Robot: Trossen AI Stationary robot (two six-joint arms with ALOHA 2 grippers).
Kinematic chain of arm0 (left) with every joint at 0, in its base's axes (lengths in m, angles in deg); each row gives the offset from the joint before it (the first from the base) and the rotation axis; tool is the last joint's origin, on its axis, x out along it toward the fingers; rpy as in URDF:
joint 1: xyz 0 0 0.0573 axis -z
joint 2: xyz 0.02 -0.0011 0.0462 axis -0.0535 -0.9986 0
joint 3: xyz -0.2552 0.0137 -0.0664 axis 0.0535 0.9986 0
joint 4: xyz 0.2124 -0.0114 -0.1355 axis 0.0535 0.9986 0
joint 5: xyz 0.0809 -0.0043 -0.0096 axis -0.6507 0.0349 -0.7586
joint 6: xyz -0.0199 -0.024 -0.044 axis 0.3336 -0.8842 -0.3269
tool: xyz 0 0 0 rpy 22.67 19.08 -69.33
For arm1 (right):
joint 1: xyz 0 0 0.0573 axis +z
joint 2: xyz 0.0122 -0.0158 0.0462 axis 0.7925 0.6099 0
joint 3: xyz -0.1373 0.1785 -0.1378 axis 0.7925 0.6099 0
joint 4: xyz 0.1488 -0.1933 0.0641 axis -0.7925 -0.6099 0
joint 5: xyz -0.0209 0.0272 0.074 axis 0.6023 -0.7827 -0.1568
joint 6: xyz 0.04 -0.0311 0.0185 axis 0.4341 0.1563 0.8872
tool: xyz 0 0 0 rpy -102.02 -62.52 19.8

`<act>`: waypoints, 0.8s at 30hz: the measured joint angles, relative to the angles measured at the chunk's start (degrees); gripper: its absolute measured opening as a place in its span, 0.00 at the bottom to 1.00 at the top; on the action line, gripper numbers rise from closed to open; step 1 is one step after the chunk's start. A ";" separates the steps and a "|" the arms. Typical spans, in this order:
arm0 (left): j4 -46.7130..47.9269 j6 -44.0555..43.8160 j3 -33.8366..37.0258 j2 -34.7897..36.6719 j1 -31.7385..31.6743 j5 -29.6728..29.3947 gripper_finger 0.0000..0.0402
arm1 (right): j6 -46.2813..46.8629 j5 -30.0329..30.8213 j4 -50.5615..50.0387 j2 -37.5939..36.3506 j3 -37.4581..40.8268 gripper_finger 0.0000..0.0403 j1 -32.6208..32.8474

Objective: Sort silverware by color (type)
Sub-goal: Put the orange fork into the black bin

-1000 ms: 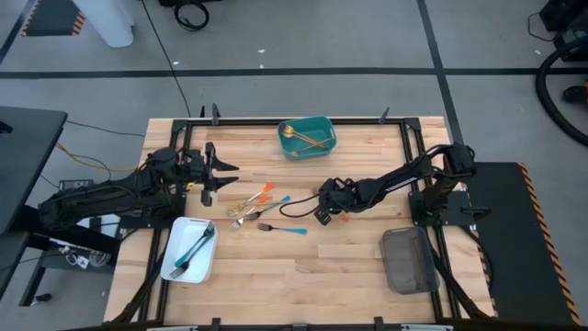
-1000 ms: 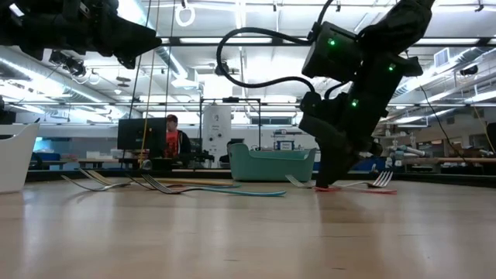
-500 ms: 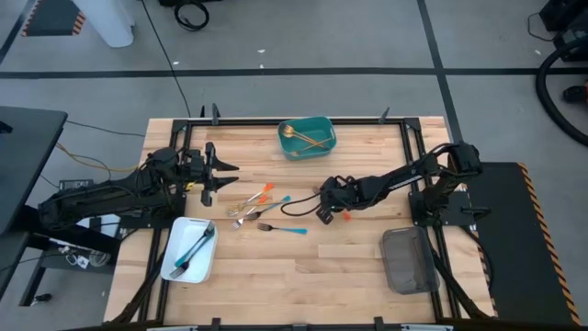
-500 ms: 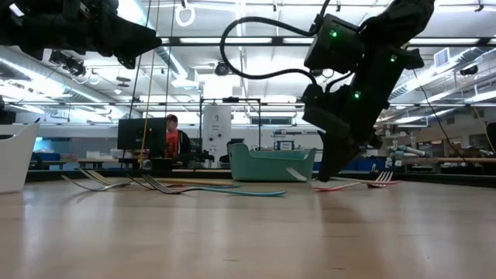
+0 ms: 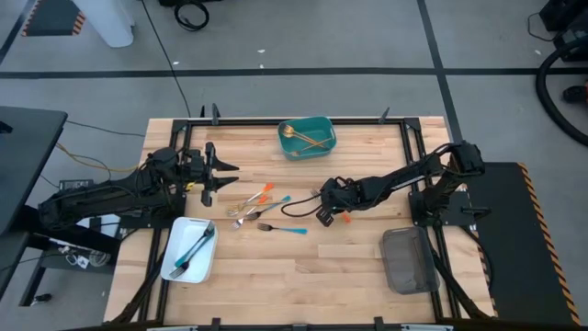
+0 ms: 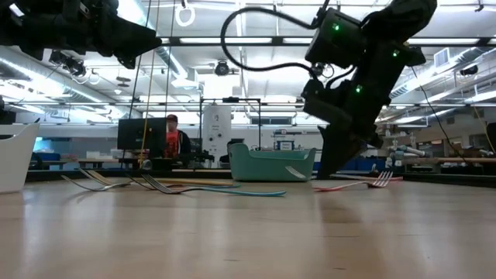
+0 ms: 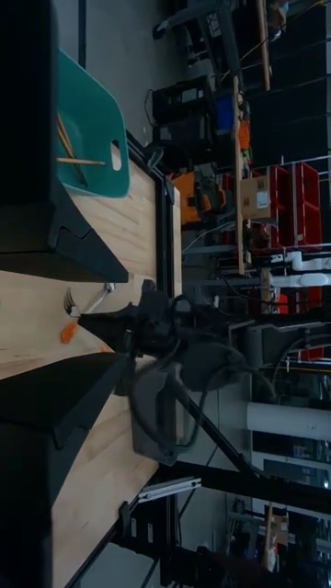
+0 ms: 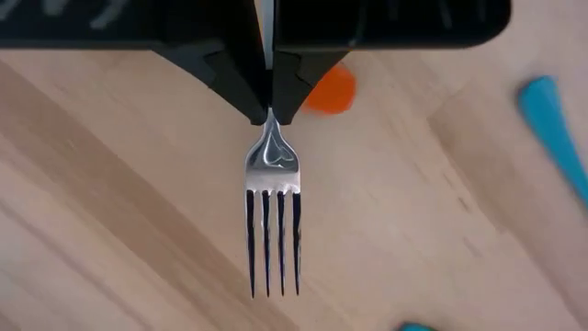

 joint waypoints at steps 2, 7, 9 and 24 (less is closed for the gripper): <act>0.00 0.01 0.00 0.00 0.00 0.00 0.35 | 0.06 -0.31 -1.15 -1.52 -0.02 0.02 0.00; 0.00 0.82 0.00 0.00 -0.01 0.00 0.35 | 0.81 -0.31 -4.54 -6.15 -0.03 0.03 0.42; -0.02 1.19 0.02 0.00 0.00 0.00 0.35 | 1.05 -0.32 -5.49 -7.84 -0.04 0.03 0.72; -0.02 1.17 0.02 0.00 0.00 -0.59 0.35 | 5.54 -1.89 -13.81 -19.66 -0.09 0.03 2.91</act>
